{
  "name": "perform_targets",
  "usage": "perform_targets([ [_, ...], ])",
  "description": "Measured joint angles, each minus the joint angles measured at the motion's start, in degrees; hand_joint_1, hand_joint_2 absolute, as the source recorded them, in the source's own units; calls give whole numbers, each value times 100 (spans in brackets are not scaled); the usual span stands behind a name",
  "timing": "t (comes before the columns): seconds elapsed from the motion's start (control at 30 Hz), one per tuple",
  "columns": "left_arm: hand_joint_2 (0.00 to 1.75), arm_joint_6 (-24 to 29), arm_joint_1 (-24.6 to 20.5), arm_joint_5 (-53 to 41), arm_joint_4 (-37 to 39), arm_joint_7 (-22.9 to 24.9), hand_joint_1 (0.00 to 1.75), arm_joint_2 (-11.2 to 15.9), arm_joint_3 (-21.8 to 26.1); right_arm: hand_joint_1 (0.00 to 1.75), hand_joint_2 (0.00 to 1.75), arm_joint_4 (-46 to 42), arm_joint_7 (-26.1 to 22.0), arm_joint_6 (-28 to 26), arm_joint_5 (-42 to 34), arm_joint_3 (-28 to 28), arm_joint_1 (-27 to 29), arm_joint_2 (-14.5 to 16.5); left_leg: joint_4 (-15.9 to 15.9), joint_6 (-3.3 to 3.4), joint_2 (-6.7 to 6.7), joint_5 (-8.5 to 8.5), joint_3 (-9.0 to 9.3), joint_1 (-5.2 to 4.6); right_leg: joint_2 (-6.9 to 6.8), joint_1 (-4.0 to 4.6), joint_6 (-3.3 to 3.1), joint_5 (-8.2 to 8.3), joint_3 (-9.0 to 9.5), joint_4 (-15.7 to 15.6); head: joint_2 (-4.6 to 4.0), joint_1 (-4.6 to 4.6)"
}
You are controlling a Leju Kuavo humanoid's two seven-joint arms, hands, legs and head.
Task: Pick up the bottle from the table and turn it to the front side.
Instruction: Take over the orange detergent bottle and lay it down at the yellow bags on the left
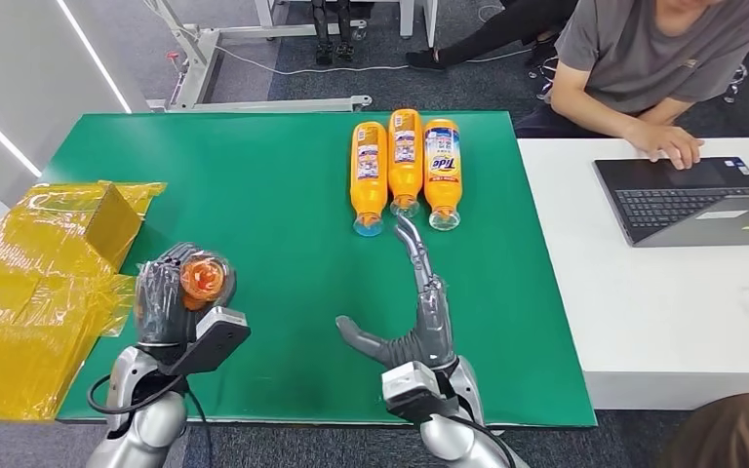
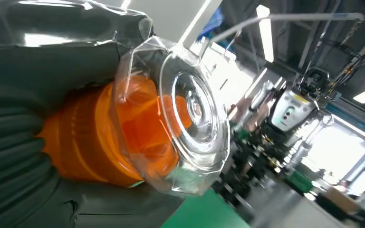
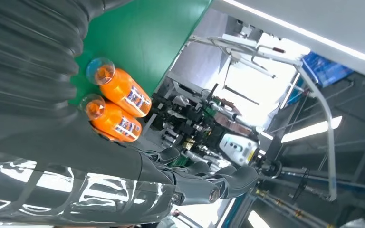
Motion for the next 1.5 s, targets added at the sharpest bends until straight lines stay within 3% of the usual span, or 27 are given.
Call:
perform_targets([
  [0.13, 175, -180, -127, -755, -14, 223, 175, 561, 56, 0, 175, -260, 28, -32, -23, -98, 214, -56, 0, 0, 1, 1, 1, 0, 0, 0, 0, 0, -1, 0, 0, -1],
  [0.3, 175, -720, -612, -1410, 270, 317, 175, 1162, -44, 0, 175, -491, -8, -23, -26, -192, 398, -91, 0, -5, 1, 5, 3, 0, 1, 0, -2, 3, -1, 2, 0, -1],
  [0.57, 175, -1163, -1286, -1354, 1227, 93, 175, 1901, -561, 0, 175, -803, 97, 200, 81, -351, 592, -93, 0, -6, 9, 5, 4, 0, 10, 0, -4, 5, -2, 2, 0, 0],
  [0.9, 175, -1125, -1744, -1435, 2735, -88, 175, 2270, -1027, 0, 175, -954, 87, 247, 114, -516, 707, -93, 0, -6, 11, 5, 3, 1, 12, 0, -4, 5, -3, 3, 0, 1],
  [1.2, 175, -1269, -1694, -1244, 3159, -385, 175, 2633, -1168, 0, 175, -933, -27, 303, -86, -596, 758, -97, -1, -7, 11, 5, 1, 1, 13, 0, -5, 5, -5, 3, 0, 1],
  [1.5, 175, -1232, -1838, -1279, 3520, -777, 175, 2562, -1310, 0, 175, -779, -167, 243, -320, -565, 670, -102, 1, -6, 6, 6, 1, 0, 6, 0, -3, 6, -3, 2, 0, 2],
])
